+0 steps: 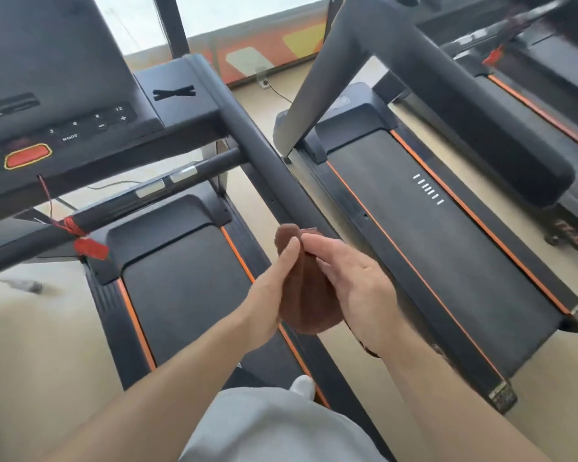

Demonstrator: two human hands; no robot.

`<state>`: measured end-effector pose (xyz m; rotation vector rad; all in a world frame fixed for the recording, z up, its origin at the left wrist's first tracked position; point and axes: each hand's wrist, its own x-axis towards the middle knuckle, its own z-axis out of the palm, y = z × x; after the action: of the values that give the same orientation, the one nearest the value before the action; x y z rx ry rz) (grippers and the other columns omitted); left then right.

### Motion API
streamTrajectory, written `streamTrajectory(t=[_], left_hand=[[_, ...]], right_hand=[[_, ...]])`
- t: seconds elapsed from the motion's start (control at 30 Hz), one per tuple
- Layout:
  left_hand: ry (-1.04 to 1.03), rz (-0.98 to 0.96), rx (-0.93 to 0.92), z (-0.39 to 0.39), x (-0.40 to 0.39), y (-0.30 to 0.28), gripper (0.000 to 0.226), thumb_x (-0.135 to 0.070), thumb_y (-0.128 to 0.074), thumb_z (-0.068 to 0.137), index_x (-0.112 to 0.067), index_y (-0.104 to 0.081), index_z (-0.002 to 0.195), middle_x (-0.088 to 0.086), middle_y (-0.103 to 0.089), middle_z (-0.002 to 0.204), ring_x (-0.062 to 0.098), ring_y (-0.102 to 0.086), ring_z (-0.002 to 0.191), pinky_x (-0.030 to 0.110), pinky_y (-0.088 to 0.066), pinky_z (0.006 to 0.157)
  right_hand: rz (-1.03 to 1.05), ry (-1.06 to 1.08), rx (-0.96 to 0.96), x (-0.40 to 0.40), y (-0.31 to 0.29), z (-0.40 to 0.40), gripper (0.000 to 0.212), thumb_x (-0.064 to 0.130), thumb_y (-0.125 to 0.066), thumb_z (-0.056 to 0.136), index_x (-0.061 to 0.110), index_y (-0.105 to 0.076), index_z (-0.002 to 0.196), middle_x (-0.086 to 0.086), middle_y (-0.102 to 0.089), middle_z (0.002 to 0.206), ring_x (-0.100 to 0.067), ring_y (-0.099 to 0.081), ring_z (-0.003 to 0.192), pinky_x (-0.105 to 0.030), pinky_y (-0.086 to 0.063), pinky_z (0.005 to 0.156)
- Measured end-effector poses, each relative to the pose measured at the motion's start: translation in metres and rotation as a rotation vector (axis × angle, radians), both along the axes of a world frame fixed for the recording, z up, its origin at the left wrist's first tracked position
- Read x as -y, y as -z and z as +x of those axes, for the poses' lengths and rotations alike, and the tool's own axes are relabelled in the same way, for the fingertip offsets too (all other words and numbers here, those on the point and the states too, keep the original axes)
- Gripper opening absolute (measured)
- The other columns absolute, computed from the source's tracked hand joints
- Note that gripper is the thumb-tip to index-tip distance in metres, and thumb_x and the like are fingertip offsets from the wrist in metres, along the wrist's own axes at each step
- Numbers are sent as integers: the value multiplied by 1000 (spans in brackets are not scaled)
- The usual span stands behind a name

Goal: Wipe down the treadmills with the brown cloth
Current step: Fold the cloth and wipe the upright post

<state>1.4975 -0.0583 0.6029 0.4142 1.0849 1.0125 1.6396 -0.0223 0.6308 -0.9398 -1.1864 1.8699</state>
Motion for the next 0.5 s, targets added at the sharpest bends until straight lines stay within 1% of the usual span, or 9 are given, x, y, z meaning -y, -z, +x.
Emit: streamTrajectory(t=[0.03,0.07,0.1,0.17,0.23,0.3,0.33,0.43,0.5], left_hand=[[-38,-35,14,8,2,-1,58,-70,-65,77,-31,-74,118,3,-74,123,21,-70,115,42,-53,96],[-69,-64,24,15,5,-3,52,-64,-66,79,-28,-75,116,4,-75,120,21,-72,110,40,-55,93],[-109,-85,26,18,8,-2,47,-58,-64,83,-25,-75,115,5,-76,117,20,-74,105,38,-57,87],[-183,-112,2,21,13,-4,35,-46,-58,93,-22,-75,114,6,-77,111,19,-76,95,34,-59,76],[-189,-132,-34,20,19,-5,28,-39,-54,99,-23,-77,106,6,-79,104,19,-77,88,34,-61,73],[-166,-147,-64,16,24,-5,29,-41,-53,98,-25,-77,102,7,-78,107,22,-76,92,40,-61,84],[-155,-150,-50,13,24,-5,34,-46,-52,95,-26,-76,109,8,-76,113,24,-74,101,44,-58,92],[-113,-135,54,1,23,-4,71,-67,-39,86,-20,-64,133,10,-70,129,28,-65,123,47,-47,109],[-126,-146,76,-5,20,-3,76,-70,-42,83,-17,-66,132,13,-70,128,31,-62,126,49,-43,112]], right_hand=[[109,96,119,2,4,2,24,5,-55,100,3,-68,121,-7,-74,121,-21,-68,117,-41,-50,108],[187,156,212,4,10,4,27,-7,-61,95,6,-68,118,-5,-74,116,-19,-70,112,-42,-52,106],[206,192,260,6,16,5,34,-11,-65,92,10,-68,118,-3,-74,116,-16,-71,109,-41,-54,104],[186,229,279,8,23,9,46,-6,-75,86,23,-66,121,5,-69,123,-8,-69,112,-35,-54,103],[238,182,408,6,31,12,51,16,-83,85,39,-63,126,17,-61,130,-6,-63,120,-34,-52,105],[299,71,568,5,39,12,49,39,-79,85,44,-62,130,25,-59,129,-8,-57,125,-38,-50,105],[322,30,625,5,42,11,47,43,-77,86,44,-63,131,25,-60,127,-7,-55,126,-38,-49,105],[365,52,702,6,46,4,34,37,-77,88,38,-68,120,23,-65,116,-6,-55,119,-38,-50,100],[373,67,722,9,47,0,22,32,-77,87,35,-68,107,21,-67,107,-7,-58,113,-39,-52,94]])
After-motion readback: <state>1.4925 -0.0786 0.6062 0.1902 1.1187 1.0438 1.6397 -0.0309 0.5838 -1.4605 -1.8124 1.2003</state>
